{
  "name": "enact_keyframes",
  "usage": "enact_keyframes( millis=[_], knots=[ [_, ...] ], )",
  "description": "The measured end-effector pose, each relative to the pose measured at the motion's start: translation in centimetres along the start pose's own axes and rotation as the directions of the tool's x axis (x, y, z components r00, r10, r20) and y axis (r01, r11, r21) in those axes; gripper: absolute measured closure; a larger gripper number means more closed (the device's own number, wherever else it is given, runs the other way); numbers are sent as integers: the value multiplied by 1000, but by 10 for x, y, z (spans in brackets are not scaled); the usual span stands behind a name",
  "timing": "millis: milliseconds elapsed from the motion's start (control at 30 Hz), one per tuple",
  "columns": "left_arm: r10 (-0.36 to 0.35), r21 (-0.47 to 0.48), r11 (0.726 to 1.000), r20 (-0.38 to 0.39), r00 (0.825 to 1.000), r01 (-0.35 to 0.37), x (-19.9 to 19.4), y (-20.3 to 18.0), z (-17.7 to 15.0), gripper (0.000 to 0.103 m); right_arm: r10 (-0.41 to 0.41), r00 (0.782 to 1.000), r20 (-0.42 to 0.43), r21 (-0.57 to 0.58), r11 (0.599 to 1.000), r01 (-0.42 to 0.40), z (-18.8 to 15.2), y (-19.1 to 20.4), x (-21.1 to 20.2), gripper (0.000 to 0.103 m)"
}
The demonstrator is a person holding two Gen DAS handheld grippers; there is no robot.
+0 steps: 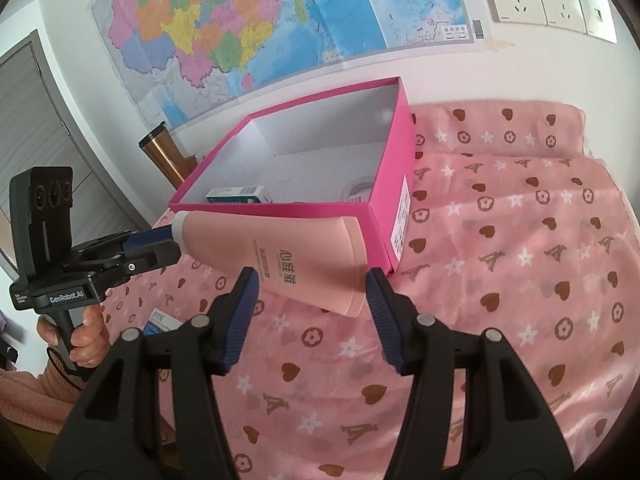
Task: Organize rigid objects
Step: 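Lift the peach tube with the right gripper and carry it over the pink box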
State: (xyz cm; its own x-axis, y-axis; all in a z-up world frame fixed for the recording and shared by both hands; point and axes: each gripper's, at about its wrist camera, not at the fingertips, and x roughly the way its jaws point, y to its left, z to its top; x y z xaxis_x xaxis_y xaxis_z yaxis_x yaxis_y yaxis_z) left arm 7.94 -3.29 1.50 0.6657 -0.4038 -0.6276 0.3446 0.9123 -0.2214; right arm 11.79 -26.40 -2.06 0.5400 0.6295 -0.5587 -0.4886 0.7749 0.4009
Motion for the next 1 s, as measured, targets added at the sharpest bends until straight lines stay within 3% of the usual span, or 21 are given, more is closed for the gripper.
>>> enact_keyframes(
  millis=[1000],
  knots=[
    [19,1,1000,24,1000,-19,6,8,24,55,-14,999,40,-30,999,15,30,1,3,45]
  ],
)
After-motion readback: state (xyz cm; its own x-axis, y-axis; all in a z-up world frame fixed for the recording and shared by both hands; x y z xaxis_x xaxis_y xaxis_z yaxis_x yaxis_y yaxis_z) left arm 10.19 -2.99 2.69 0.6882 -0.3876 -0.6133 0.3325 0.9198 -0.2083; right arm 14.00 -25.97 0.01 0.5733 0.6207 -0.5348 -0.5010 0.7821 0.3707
